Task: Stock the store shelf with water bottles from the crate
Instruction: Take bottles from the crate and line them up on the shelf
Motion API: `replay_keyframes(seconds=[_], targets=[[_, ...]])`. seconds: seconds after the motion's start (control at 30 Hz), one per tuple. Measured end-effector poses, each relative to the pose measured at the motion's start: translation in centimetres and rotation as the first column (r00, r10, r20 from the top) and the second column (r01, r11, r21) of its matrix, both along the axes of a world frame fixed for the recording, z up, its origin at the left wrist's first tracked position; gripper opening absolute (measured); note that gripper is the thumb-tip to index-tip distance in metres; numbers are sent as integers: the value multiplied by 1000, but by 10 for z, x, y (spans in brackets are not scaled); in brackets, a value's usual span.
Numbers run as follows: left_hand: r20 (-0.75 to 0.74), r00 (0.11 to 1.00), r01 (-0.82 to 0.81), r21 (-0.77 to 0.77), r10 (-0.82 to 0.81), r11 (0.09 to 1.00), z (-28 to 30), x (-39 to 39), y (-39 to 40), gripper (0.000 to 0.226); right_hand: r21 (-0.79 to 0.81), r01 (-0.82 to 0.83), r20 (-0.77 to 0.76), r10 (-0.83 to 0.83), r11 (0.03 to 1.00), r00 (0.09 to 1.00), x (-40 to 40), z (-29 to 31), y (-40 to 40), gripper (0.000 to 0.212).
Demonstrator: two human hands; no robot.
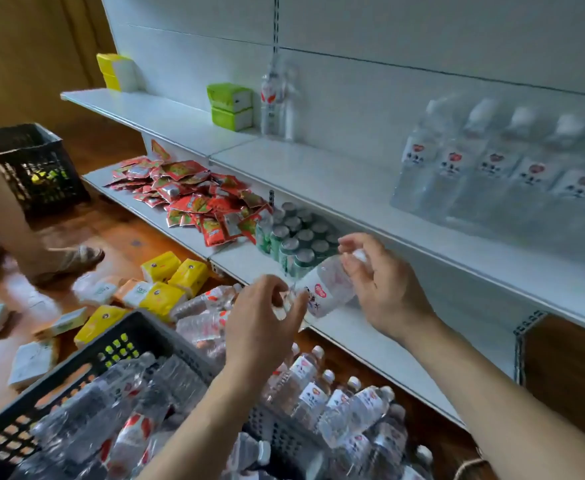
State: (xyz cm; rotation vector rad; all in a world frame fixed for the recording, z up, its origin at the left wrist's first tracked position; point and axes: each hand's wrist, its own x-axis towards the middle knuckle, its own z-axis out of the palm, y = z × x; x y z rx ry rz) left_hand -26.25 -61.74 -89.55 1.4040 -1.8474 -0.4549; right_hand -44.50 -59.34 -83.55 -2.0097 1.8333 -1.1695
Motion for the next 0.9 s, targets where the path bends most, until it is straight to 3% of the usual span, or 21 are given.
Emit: replay_keyframes(seconds=[0.1,0.2,0.33,0.43,0.57,0.73,0.9], targets=[[21,913,406,42,-407,913,5,-35,-5,75,-39,44,-8,-45,998,999,-30,23,11,21],[-173,763,646,166,-623,745,22,-77,0,75,-76,90,-25,-92,993,995,-54,38,27,19],[-376,656,739,145,-654,658,37,-133,10,61,-155,205,38,-202,966,979,-97,51,50,28],[-463,575,789,96,-675,607,56,-171,11,58,-80,298,152,-284,951,947,-128,55,68,47],[-539,544,787,60,-644,615,80,-209,-2,50,39,198,339,-199,979,919,-153,38,86,48],[-627,510,777,43,-589,628,109,-249,-32,53,172,196,218,-231,966,948,-178,16,67,87],[-579,514,786,22,-633,618,107,-281,-58,51,58,280,274,-285,958,919,-206,3,19,86]])
